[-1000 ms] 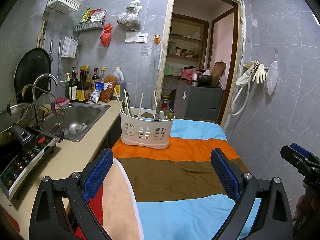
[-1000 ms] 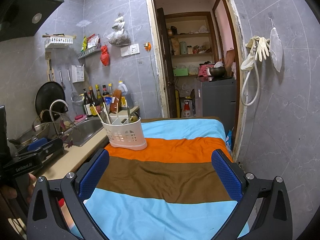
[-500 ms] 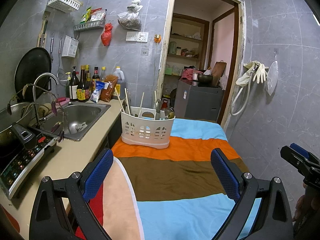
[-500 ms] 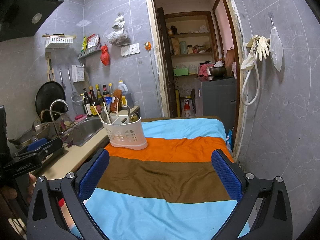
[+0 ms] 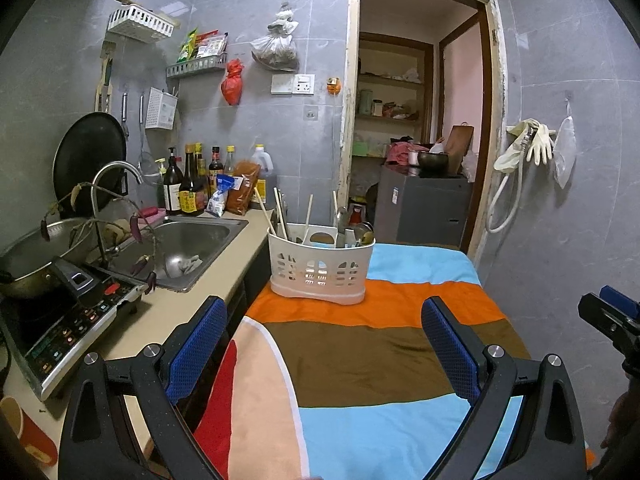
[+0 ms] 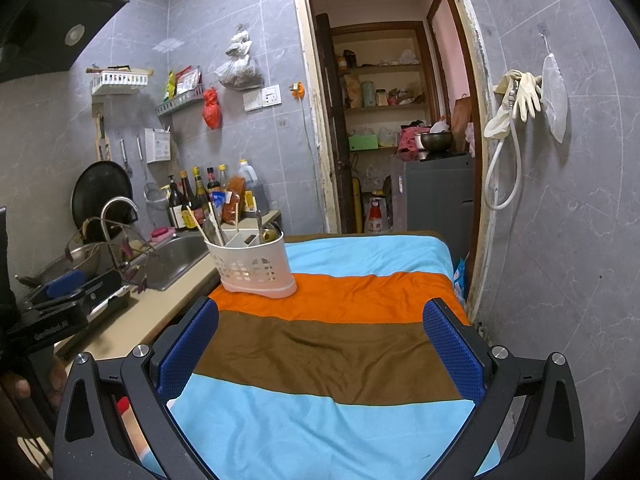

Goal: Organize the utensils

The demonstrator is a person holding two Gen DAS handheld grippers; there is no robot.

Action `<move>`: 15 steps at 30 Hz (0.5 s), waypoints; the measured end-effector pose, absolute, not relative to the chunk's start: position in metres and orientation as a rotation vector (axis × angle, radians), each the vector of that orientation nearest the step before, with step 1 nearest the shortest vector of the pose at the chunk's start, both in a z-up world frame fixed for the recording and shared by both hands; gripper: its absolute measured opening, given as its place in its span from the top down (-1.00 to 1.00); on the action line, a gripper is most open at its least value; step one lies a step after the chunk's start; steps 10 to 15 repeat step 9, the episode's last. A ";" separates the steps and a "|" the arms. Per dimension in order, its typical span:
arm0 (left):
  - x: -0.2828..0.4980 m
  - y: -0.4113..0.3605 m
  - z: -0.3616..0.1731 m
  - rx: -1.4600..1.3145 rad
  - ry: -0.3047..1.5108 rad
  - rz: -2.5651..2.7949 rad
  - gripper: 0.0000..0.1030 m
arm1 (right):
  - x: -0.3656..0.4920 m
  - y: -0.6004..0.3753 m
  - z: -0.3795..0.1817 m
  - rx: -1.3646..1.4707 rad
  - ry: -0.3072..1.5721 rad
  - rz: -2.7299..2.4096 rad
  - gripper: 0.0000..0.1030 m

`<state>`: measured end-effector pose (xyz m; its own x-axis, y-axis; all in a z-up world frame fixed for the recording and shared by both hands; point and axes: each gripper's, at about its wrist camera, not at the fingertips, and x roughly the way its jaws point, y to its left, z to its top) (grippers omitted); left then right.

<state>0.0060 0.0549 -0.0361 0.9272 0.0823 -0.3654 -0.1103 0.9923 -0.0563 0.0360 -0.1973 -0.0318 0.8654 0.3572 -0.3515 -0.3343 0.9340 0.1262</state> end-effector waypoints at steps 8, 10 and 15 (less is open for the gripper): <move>0.007 0.056 -0.035 -0.074 0.367 0.102 -0.85 | 0.036 -0.197 -0.032 0.061 0.380 0.362 -1.00; 0.007 0.056 -0.035 -0.073 0.367 0.103 -0.85 | 0.036 -0.197 -0.031 0.061 0.380 0.363 -1.00; 0.007 0.056 -0.035 -0.073 0.367 0.103 -0.85 | 0.036 -0.197 -0.031 0.061 0.380 0.363 -1.00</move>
